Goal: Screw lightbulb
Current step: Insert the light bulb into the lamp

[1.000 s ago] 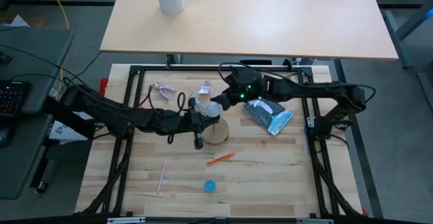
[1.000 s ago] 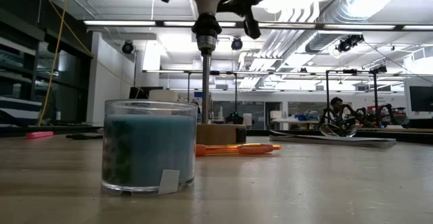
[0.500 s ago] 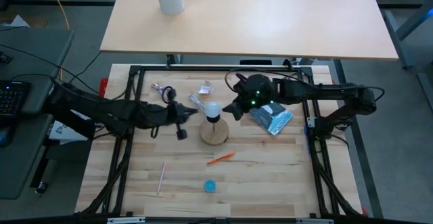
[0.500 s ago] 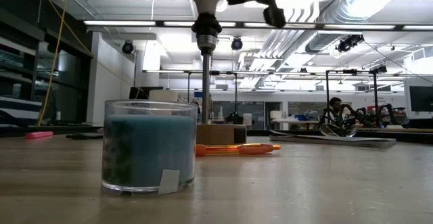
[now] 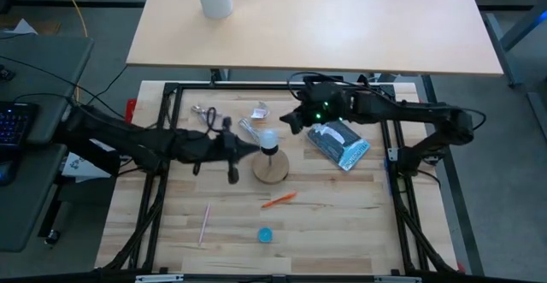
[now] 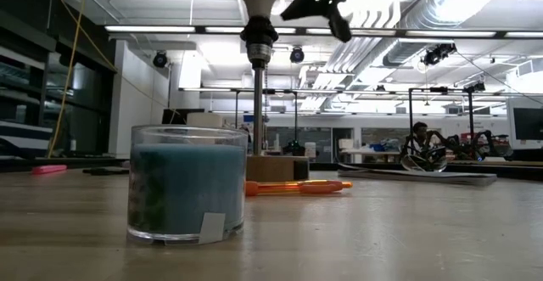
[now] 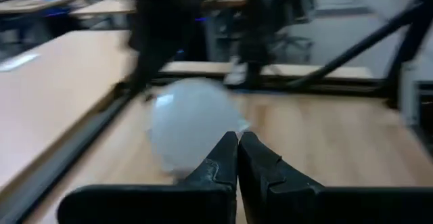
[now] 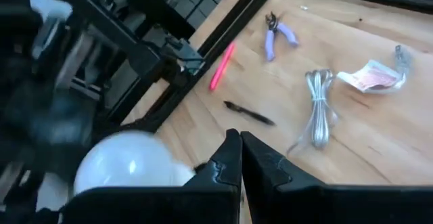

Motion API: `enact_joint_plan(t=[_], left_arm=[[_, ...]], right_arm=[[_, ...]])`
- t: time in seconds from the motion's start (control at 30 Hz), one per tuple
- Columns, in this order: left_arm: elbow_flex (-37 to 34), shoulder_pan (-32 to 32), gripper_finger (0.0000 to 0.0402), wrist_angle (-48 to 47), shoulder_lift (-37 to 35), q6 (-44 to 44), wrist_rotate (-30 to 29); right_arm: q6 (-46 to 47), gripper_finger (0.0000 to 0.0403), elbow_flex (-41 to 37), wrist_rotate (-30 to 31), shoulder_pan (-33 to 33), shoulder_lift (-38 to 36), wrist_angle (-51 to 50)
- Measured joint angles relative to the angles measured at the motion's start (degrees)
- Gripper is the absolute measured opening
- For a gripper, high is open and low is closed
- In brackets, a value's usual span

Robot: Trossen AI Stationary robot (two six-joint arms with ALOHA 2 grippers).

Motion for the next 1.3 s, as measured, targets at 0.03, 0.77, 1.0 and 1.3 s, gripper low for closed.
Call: enact_joint_plan(t=[0.03,0.77,1.0,1.3], left_arm=[[0.0,-0.4,0.0,1.9,1.3,0.0,0.9],[0.0,0.9,0.0,8.5,8.7,1.6,0.8],[0.0,0.9,0.0,-9.6,-0.1,1.6,-5.4],[-0.1,1.0,0.0,-24.6,-9.5,-4.2,-13.2]], right_arm=[[0.1,0.0,0.0,-1.1,-0.7,0.6,1.0],[4.0,0.0,0.0,-10.5,1.4,6.0,7.0],[2.4,0.0,0.0,-10.1,3.6,2.0,-1.9],[0.9,0.0,0.0,-1.1,6.6,-5.0,-11.0]])
